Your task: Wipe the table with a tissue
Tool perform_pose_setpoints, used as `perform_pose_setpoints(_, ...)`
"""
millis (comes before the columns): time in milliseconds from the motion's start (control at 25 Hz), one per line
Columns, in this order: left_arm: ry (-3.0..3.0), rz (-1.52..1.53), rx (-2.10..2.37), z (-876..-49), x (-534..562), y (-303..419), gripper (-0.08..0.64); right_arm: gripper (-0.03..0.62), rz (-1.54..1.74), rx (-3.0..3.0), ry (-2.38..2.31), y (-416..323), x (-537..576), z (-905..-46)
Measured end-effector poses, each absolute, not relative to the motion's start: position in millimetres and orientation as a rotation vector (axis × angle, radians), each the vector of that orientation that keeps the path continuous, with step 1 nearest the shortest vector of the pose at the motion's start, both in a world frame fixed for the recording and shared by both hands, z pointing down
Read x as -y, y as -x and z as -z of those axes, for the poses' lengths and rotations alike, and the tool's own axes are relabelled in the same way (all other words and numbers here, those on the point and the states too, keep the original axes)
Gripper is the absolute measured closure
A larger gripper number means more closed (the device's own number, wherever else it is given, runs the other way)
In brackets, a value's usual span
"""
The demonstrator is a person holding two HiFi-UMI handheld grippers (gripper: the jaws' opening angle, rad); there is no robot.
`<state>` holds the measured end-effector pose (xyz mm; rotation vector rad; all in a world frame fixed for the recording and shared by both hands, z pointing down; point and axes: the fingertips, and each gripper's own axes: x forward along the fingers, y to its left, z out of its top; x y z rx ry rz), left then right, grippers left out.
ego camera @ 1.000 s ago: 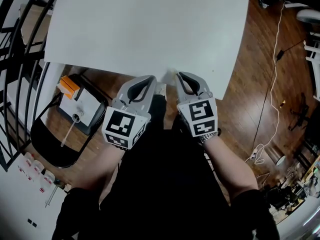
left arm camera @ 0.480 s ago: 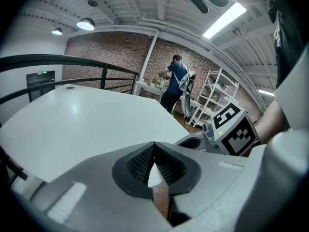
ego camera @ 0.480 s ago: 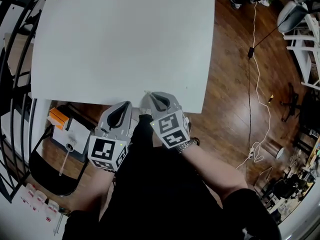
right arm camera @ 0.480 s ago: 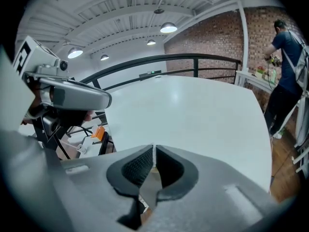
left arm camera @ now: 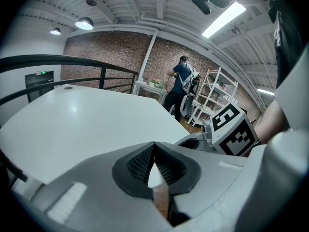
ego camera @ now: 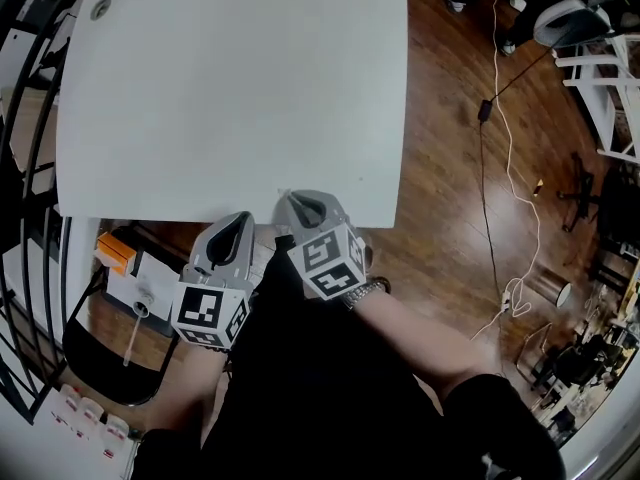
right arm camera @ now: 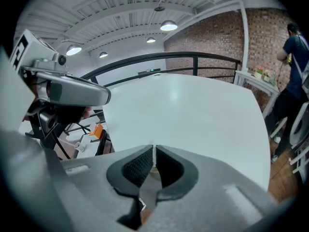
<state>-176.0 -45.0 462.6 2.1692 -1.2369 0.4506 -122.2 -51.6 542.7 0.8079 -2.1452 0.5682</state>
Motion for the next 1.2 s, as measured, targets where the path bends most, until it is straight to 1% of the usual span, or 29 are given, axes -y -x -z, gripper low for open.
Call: perform_pose_setpoints(1200,-2.216,-0.478,1.174,-459,50,148,0.543,0.583,-0.614,2.103,-0.929,81,62,-541)
